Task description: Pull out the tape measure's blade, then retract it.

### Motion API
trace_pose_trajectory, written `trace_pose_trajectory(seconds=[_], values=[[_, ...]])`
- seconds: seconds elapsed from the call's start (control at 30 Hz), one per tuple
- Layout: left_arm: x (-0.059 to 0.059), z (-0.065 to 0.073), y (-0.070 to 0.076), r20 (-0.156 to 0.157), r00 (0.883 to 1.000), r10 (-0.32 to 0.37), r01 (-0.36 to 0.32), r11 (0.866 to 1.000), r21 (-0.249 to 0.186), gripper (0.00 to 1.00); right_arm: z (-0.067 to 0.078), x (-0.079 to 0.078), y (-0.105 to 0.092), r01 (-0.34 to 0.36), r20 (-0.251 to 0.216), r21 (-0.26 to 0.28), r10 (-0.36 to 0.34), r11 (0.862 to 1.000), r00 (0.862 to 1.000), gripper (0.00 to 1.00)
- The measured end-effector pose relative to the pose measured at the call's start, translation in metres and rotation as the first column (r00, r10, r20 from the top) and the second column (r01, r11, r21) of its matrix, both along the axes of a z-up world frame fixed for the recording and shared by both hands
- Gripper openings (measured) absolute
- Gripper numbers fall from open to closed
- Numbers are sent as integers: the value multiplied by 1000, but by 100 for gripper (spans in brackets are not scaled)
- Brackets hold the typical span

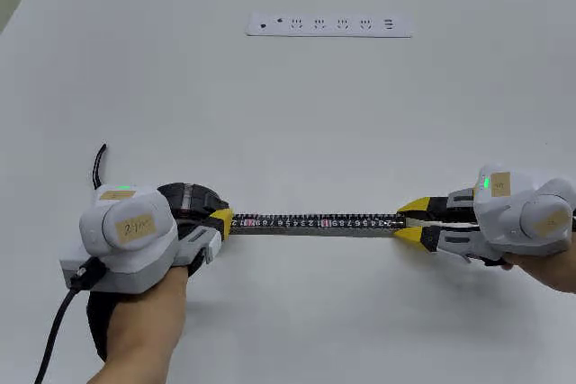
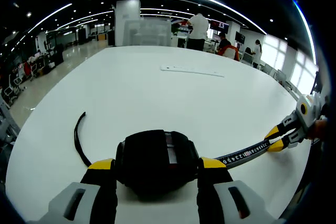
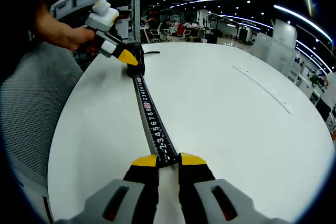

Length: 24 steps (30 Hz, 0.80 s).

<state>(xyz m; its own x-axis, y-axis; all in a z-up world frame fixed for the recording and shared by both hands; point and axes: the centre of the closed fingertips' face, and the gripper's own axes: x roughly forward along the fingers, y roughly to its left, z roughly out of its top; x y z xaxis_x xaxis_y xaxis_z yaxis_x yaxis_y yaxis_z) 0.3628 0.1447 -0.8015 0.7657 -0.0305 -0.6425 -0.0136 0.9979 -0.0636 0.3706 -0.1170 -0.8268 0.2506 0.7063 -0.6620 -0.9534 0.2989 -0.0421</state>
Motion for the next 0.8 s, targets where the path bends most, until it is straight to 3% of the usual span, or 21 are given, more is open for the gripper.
trace_pose_trajectory(seconds=[0.3, 0.43, 0.8], values=[[-1, 0, 1, -2, 1000, -6, 6, 1000, -3, 57, 0, -1, 0, -4, 3, -8, 4, 1000, 1000, 11], [-1, 0, 0, 11, 1000, -13, 13, 1000, 0, 57, 0, -1, 0, -6, 4, -9, 6, 1000, 1000, 11], [-1, -1, 1, 0, 1000, -21, 21, 1000, -3, 56, -1, 0, -1, -8, 4, -13, 8, 1000, 1000, 11]])
